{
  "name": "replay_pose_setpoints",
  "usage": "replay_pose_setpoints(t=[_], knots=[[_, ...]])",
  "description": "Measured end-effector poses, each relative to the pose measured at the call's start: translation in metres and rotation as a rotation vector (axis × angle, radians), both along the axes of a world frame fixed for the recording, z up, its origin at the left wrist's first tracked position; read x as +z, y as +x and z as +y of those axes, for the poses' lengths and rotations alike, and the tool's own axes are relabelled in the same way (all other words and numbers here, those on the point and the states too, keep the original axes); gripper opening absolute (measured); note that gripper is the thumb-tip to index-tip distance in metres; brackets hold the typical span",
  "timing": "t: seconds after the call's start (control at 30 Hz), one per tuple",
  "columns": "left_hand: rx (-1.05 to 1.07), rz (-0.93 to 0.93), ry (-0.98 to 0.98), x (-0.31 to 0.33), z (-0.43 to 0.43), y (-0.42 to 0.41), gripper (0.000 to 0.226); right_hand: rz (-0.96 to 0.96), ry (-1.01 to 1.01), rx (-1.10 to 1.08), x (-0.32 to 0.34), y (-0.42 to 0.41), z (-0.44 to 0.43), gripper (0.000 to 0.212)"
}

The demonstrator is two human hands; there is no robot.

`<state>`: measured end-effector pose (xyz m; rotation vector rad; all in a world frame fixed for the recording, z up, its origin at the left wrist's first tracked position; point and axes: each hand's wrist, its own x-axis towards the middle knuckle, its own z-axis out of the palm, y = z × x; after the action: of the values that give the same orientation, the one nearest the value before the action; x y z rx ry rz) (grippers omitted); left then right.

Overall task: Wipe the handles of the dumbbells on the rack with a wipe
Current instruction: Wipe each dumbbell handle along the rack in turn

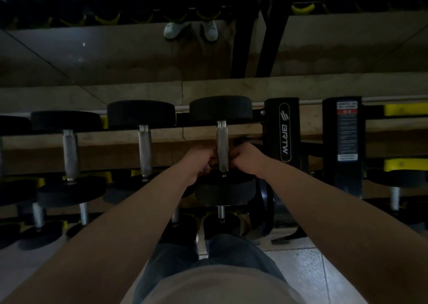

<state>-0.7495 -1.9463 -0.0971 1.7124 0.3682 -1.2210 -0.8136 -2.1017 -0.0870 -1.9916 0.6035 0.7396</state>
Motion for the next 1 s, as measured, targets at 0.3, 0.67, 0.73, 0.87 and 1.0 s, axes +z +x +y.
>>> replay_pose_setpoints(t=[0.3,0.67,0.73,0.87,1.0], knots=[[0.032,0.004,0.017,0.002,0.001,-0.001,0.024,-0.239,-0.099,-0.123,0.021,0.004,0.004,0.007],[0.005,-0.008,0.058,0.004,0.004,0.0,0.018,-0.437,-0.212,-0.108,0.02,0.02,0.006,0.013],[0.034,0.003,0.071,0.004,0.004,0.0,0.014,-0.471,-0.255,-0.088,0.017,0.018,0.007,0.016],[0.101,0.038,0.033,0.013,-0.001,0.001,0.023,-0.433,-0.285,0.455,0.013,-0.004,0.005,0.018],[0.172,0.115,0.014,0.012,-0.001,0.002,0.024,-0.438,-0.304,0.595,0.014,0.003,0.004,0.021]])
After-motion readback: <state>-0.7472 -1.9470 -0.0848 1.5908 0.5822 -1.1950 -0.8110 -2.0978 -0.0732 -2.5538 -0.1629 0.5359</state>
